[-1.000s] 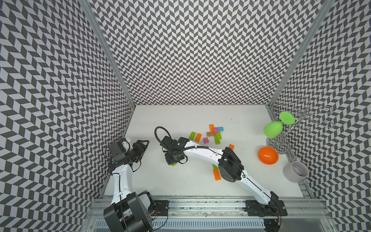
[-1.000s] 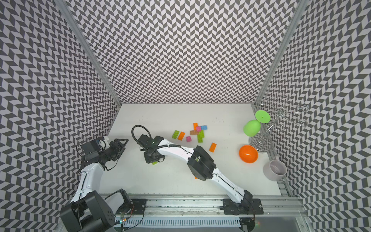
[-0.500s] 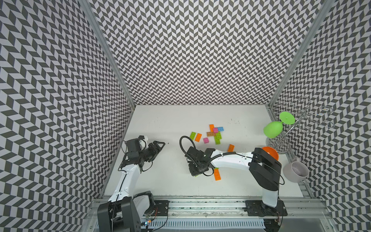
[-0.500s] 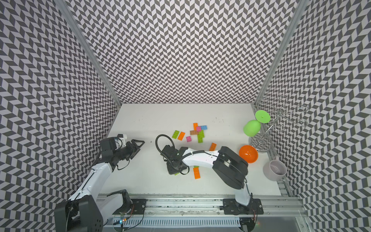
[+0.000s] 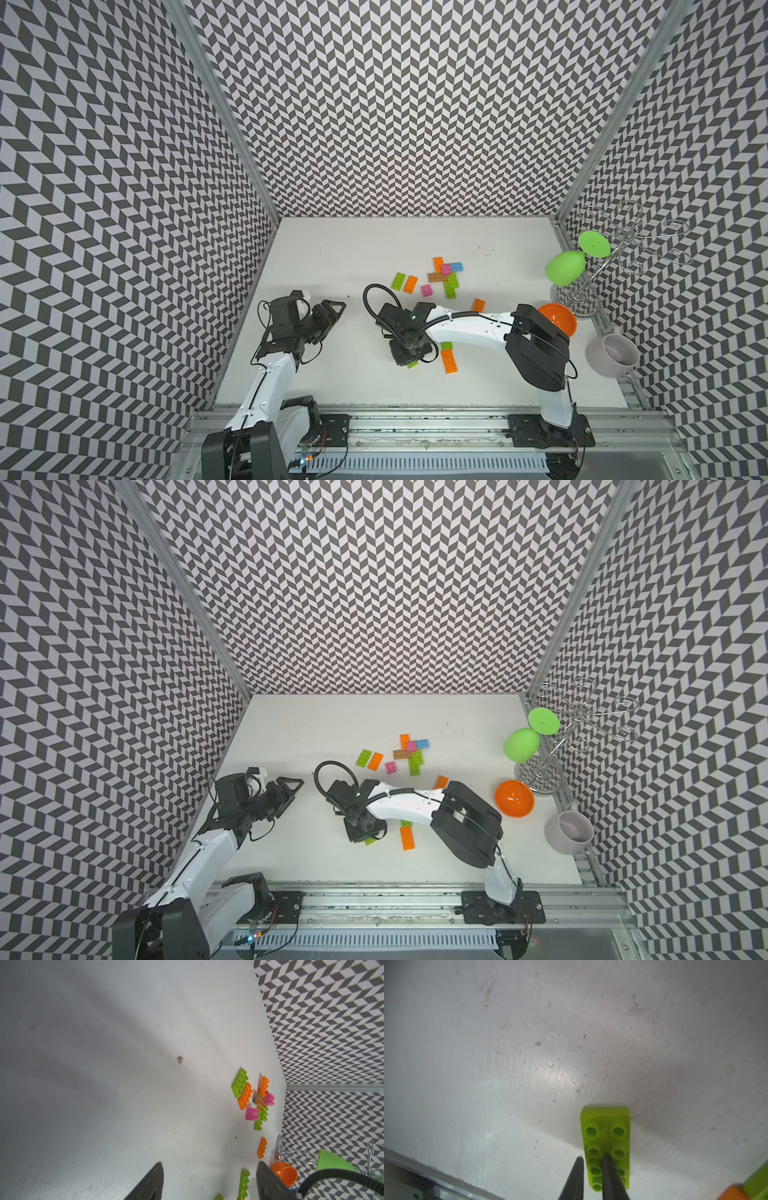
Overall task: Assemble a small pinwheel with lego
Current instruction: Pick up the lego brick from the center of the board.
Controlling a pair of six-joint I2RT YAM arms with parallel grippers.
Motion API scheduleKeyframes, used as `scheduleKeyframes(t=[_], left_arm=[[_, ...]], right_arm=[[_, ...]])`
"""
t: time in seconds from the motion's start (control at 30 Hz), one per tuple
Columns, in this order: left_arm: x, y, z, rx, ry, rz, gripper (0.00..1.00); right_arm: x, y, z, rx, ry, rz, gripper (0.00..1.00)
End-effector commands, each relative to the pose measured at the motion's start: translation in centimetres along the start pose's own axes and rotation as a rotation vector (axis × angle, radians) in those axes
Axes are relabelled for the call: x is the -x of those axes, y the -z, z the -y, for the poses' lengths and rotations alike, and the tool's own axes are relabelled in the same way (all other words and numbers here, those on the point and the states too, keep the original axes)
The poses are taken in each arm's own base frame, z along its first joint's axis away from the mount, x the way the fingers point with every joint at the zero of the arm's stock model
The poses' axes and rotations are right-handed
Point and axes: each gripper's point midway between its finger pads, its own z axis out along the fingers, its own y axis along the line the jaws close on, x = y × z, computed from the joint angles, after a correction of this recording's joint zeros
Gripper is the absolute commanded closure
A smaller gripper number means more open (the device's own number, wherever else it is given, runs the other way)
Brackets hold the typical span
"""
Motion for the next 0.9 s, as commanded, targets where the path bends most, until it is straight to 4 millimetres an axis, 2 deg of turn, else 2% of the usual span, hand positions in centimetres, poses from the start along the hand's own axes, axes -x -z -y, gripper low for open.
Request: scheduleKeyframes(t=[0.0,0.2,0.47,0.7,0.87], left_arm=[[0.9,0.7,-0.5,-0.001,-0.013,0.02,0.3],[2.4,1.3,-0.5,-0.004,-0.003,0.048,0.3],[2.9,1.5,-0.6,-0.004,-0.001,0.052,0.3],[3.0,1.6,-0.5,-0.01,-0.001,0.053,0.3],[3.0,1.7,-0.4,-0.011,-0.001,0.054,0.3]], right_arm=[[-5.3,-4.7,7.6,-0.349,0.027,-0.217,0.81],[-5.2,-4.7,7.0,-0.432,0.079,-0.247,0.82],[-5.5,-5.3,6.3,-0.453,0.122,-0.274,0.87],[-5.0,-5.0,5.3,-0.409,0.128,-0.265,0.92],[-5.1,-5.2,3.6,-0.306,0.138,-0.275,0.94]])
